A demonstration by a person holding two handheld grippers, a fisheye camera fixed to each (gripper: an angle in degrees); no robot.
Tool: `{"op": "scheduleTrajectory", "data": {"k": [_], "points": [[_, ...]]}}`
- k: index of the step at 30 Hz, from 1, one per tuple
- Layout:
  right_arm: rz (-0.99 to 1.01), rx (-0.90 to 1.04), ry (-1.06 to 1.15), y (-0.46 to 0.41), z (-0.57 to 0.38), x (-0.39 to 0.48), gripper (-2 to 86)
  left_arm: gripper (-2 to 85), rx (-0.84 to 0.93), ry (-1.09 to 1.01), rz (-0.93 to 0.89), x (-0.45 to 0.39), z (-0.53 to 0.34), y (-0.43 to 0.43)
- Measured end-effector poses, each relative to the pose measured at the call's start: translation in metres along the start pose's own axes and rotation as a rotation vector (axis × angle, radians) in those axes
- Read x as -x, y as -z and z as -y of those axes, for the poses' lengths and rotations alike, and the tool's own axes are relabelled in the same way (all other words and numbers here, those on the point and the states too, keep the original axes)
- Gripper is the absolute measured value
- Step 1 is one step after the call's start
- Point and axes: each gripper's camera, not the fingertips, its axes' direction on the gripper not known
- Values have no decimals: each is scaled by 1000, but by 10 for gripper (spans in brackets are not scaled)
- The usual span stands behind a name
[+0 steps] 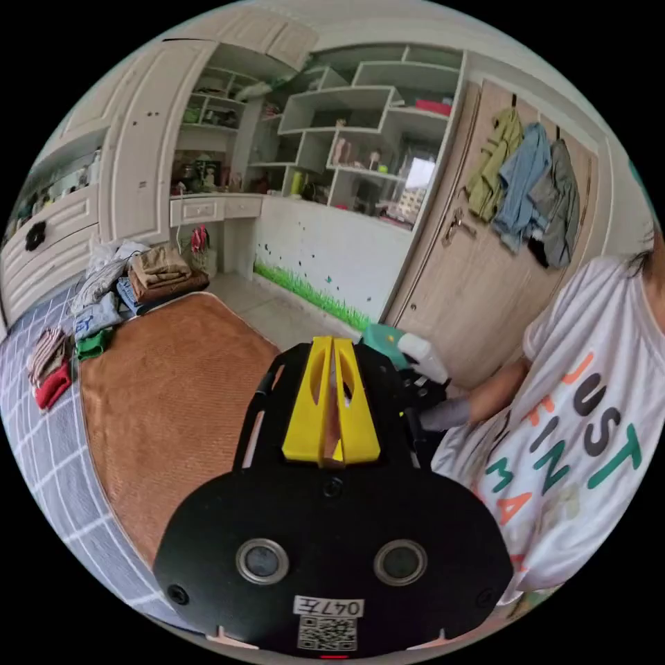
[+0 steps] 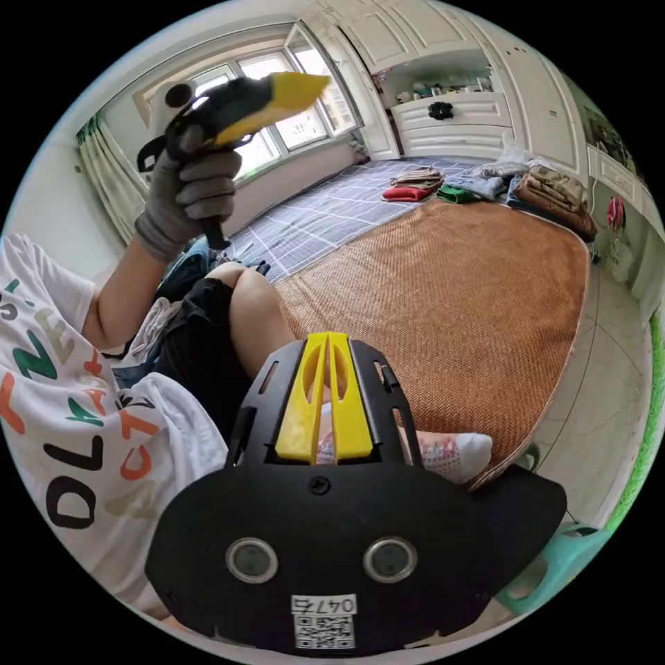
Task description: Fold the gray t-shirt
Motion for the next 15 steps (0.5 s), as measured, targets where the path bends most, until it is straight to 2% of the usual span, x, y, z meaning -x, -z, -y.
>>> {"op": "scheduleTrajectory", "data": {"k": [3, 7, 11, 15], "points": [[-40, 32, 1, -2, 9, 2, -11, -10, 77, -89, 77, 36, 10, -36], [-78, 51, 3, -6, 33, 1, -9, -10, 57, -73, 144, 109, 3, -56], [-195, 15, 52, -10, 85, -4, 11, -10, 1, 202, 197, 233, -54, -65], [-271, -25, 177, -40, 173, -25, 63, -10, 93, 385, 359, 323, -112, -61]]}}
